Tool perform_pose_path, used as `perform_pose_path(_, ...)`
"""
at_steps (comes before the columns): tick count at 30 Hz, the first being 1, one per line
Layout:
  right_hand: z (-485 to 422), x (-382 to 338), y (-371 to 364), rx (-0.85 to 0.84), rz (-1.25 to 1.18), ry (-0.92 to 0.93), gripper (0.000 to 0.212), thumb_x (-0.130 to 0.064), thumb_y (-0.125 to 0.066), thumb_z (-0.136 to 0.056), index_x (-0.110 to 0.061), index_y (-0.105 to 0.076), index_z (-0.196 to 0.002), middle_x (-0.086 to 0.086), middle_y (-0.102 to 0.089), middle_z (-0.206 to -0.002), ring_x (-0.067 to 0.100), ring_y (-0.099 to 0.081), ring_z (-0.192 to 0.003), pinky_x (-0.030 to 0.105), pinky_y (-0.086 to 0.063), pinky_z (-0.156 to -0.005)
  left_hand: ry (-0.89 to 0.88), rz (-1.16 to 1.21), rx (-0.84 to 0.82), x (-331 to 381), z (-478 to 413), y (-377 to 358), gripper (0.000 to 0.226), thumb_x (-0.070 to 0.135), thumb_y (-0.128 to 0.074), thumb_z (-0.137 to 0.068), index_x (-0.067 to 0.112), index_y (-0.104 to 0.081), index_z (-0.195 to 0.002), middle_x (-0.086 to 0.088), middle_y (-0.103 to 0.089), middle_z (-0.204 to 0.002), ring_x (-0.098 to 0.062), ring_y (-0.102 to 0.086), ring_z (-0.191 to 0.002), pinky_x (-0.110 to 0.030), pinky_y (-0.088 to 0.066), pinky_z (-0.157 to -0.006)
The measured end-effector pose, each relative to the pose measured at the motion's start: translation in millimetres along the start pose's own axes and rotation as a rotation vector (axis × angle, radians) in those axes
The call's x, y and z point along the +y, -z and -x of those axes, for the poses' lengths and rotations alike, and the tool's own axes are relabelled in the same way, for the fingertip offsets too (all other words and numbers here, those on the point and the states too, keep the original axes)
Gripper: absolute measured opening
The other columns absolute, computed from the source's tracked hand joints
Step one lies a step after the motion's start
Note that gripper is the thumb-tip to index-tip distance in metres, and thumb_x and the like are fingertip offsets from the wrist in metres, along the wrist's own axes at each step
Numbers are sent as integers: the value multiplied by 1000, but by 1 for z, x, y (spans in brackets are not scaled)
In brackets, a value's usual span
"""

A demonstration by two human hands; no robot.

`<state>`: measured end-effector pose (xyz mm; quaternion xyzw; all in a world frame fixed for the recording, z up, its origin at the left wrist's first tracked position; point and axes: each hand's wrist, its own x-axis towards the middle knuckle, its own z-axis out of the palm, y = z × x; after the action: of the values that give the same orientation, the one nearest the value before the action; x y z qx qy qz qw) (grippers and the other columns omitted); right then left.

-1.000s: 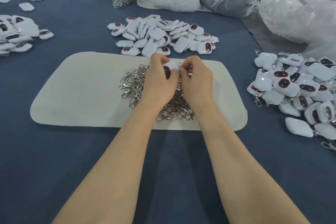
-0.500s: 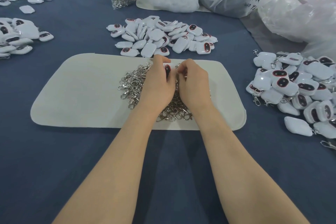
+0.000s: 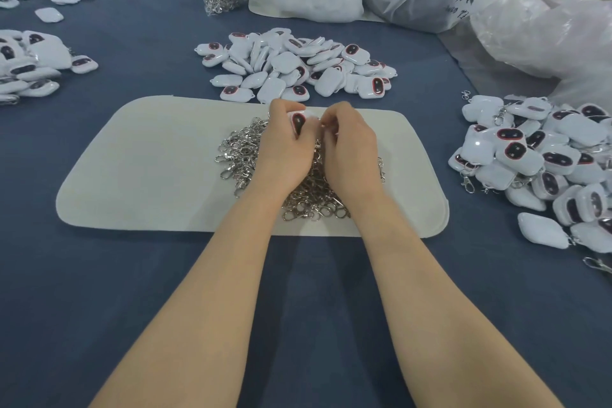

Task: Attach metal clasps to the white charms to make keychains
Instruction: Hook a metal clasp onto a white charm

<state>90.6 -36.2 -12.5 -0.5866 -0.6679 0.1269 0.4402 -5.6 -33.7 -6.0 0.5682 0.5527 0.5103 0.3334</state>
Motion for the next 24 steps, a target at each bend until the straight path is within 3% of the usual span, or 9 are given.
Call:
perform_pose_path(3,-1,-2,-1,35,-119,-33,18,-1,-51,-91,-6,-57,-107,7,-60,-100,16,-55,-89,27,-46,-82,204,317,28,2,-4,1,6,17,-54,-95,19,-50,-98,3,-56,-81,-2,-52,-52,-23,-44,-60)
perform_pose_path(6,-2,-2,-1,38,-210,-95,17,-3,-55,-91,-9,-60,-106,5,-62,-103,10,-56,-91,28,-47,-87,375,574,-9,5,-6,3,3,13,-52,-96,13,-53,-99,-2,-57,-75,-2,-50,-45,-20,-43,-49)
perform_pose_path(9,-2,-2,1,29,-287,-127,15,-6,-55,-92,-13,-63,-102,-2,-66,-98,12,-61,-94,29,-49,-90,493,815,-73,8,-7,8,8,10,-50,-97,9,-55,-91,3,-59,-55,-3,-49,-41,-16,-42,-43)
perform_pose_path(13,-3,-3,1,46,-304,-105,14,-10,-57,-93,-15,-66,-102,-13,-64,-87,5,-61,-86,16,-47,-83,590,1032,-123,12,-5,14,11,10,-49,-97,5,-53,-88,3,-50,-39,-2,-49,-39,-14,-42,-42)
perform_pose_path(20,-3,-7,5,159,-352,-94,9,-13,-57,-94,-21,-61,-92,-18,-61,-78,-9,-57,-75,6,-42,-72,642,1079,-176,18,-2,16,10,10,-49,-97,3,-55,-94,-2,-58,-56,-4,-53,-43,-14,-46,-44)
perform_pose_path(24,-2,-5,6,191,-318,-114,10,-18,-55,-96,-14,-63,-91,-8,-63,-76,5,-57,-71,8,-41,-65,515,832,-86,17,-2,12,7,9,-49,-97,12,-56,-95,-4,-59,-74,-5,-53,-47,-17,-45,-47)
